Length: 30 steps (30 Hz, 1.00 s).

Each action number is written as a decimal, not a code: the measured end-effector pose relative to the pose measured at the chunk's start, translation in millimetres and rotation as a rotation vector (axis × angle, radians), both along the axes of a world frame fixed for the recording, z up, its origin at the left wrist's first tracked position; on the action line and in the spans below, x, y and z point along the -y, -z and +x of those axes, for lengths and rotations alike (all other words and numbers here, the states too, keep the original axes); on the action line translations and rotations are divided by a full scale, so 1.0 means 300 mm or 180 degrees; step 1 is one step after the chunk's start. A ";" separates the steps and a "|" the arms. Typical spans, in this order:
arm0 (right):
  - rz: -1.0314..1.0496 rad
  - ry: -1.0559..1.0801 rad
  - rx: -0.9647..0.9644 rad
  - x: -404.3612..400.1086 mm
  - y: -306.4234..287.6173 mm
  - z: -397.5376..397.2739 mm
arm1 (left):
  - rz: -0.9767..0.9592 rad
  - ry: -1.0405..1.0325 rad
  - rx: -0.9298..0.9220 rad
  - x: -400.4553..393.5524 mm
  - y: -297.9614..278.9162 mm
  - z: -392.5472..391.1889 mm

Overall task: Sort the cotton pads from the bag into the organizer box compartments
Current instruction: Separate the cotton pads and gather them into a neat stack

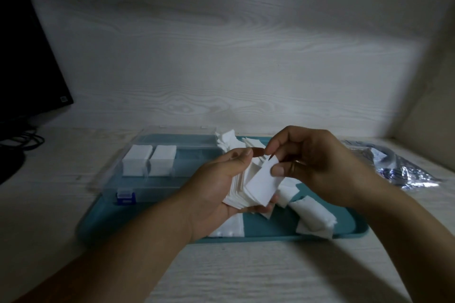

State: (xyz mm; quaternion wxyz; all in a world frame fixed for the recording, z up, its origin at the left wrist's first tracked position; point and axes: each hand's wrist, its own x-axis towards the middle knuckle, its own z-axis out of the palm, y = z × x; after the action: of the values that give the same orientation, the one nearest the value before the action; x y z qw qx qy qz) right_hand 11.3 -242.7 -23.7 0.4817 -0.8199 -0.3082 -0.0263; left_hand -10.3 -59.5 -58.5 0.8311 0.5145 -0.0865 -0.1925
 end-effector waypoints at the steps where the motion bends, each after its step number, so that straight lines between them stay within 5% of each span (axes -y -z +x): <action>1: -0.0086 0.0024 0.0064 -0.006 0.004 -0.001 | 0.0038 0.0051 0.0030 0.001 0.001 -0.003; 17: -0.0510 0.0842 0.1416 -0.032 0.052 0.003 | 0.0016 -0.0263 0.0163 0.003 0.016 0.009; 22: -0.0335 0.1242 0.1266 -0.009 0.052 0.027 | -0.0163 -0.0765 0.0233 -0.006 0.009 0.030; 26: -0.1645 0.1042 0.0646 0.005 0.068 0.045 | -0.0285 -0.1142 0.0255 -0.028 0.001 0.051; 30: -0.2014 0.0771 0.0254 -0.027 0.083 0.031 | -0.0304 -0.1192 0.0253 -0.035 0.002 0.055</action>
State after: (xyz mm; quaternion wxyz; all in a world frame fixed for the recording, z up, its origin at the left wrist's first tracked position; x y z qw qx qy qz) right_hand 20.6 -234.6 -48.6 0.1844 -0.9577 -0.2201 -0.0184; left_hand 6.1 -49.0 -59.1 0.8718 0.4887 -0.0310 -0.0097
